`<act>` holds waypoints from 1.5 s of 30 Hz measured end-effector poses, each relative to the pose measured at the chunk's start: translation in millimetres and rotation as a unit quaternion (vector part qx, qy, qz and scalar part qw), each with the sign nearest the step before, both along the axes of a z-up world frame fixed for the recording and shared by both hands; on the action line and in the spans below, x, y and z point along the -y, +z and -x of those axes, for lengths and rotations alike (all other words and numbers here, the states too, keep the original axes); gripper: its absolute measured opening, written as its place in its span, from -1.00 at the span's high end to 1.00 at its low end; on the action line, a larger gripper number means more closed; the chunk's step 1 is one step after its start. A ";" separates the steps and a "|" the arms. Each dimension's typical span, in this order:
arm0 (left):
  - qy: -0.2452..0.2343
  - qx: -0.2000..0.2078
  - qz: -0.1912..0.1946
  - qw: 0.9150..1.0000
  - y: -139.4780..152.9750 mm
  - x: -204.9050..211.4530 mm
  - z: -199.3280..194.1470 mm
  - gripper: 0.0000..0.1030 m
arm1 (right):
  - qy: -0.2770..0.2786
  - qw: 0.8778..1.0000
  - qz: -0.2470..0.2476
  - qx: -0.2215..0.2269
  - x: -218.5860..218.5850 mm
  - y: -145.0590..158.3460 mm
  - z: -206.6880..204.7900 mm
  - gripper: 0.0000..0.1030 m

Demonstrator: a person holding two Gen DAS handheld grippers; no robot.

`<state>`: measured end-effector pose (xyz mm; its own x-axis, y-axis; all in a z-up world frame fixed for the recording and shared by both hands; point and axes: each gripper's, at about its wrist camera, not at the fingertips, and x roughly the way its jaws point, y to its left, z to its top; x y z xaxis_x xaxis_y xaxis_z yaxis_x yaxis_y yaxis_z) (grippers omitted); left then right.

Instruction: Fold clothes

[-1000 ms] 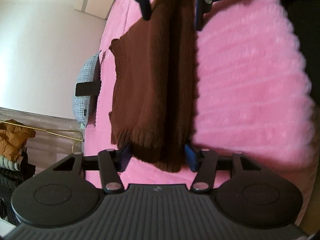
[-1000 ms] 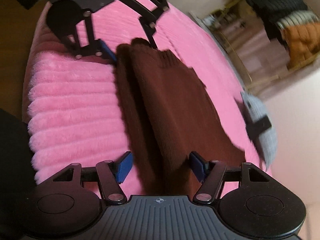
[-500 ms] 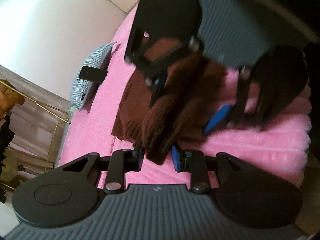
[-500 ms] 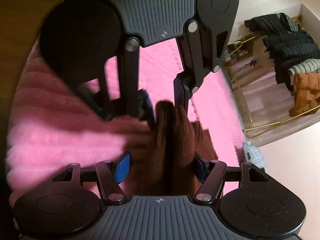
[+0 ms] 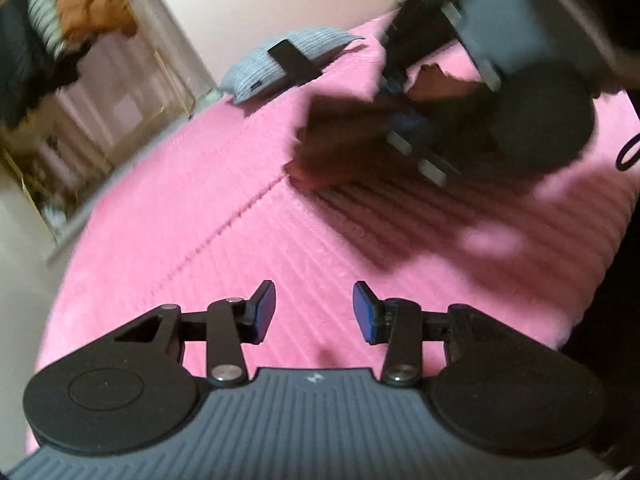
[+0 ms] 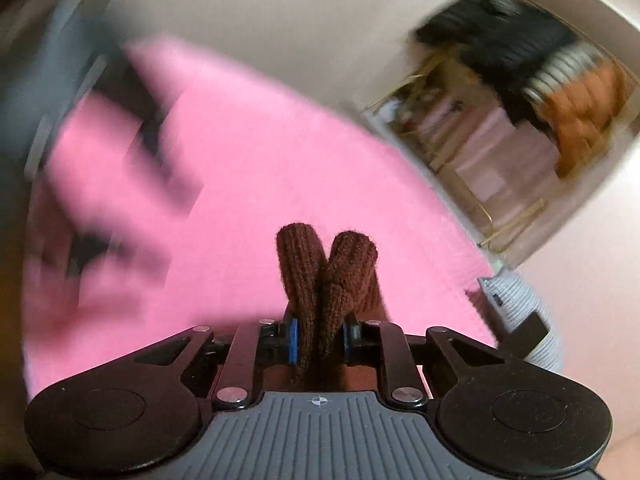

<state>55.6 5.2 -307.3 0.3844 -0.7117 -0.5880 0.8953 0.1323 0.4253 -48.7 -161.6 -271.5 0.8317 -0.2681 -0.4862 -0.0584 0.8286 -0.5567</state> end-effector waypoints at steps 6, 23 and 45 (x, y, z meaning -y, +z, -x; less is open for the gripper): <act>-0.014 0.036 0.059 0.998 50.7 8.6 21.8 0.18 | -0.103 0.938 -0.264 0.200 72.3 112.8 43.5 0.66; -0.199 0.000 0.002 0.980 6.6 43.7 176.4 -0.11 | -0.483 0.597 -0.539 0.345 154.6 -21.8 333.2 0.65; -0.435 0.306 -0.068 0.844 -72.7 60.1 272.2 0.45 | -0.463 0.593 -0.582 0.308 168.9 -29.0 366.0 0.65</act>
